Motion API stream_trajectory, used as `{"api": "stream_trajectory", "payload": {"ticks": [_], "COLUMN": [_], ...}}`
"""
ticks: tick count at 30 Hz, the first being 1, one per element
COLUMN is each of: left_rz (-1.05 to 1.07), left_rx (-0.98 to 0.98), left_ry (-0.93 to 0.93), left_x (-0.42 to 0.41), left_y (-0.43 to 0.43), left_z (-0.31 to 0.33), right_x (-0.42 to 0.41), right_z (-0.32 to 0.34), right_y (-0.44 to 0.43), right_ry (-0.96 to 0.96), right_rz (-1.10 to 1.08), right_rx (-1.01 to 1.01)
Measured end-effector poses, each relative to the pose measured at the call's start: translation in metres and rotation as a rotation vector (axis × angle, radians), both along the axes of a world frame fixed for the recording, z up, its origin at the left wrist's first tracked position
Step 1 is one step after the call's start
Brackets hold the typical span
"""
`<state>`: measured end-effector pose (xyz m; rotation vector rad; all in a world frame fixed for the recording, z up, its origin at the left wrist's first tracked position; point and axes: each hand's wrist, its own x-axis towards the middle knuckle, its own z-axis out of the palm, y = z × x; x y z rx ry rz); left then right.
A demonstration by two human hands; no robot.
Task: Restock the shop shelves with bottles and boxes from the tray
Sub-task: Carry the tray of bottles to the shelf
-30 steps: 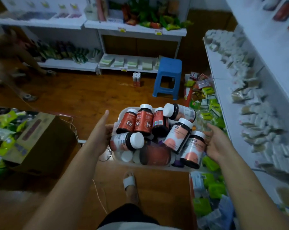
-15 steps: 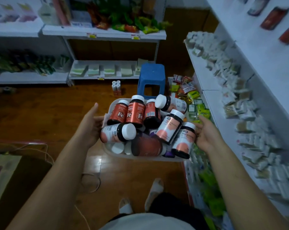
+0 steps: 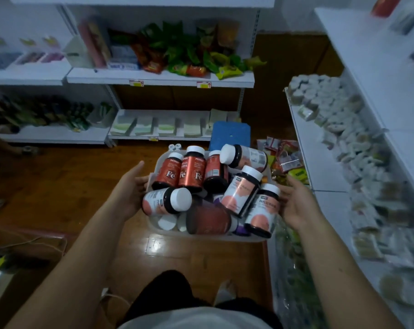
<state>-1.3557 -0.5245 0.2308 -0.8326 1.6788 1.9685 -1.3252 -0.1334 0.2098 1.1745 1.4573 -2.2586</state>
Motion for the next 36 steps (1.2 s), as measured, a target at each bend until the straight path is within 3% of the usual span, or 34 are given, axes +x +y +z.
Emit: {"api": "stream_trajectory", "payload": {"ticks": [6, 21, 25, 36], "left_rz": [-0.006, -0.286, -0.254, -0.044], "left_rx": [0.011, -0.030, -0.029, -0.141], "left_ry": [-0.001, -0.052, -0.113, -0.248], "left_x": [-0.120, -0.431, -0.482, -0.583], "left_y": [0.027, 0.074, 0.101, 0.171], "left_z": [-0.008, -0.061, -0.070, -0.158], "right_x": [-0.121, -0.356, -0.412, -0.558], "right_z": [-0.003, -0.042, -0.059, -0.166], "right_y": [0.022, 0.035, 0.055, 0.133], "right_ry": [-0.006, -0.133, -0.144, -0.271], "right_rz": [-0.030, -0.234, -0.269, -0.073], "right_rx": [0.023, 0.093, 0.084, 0.032]}}
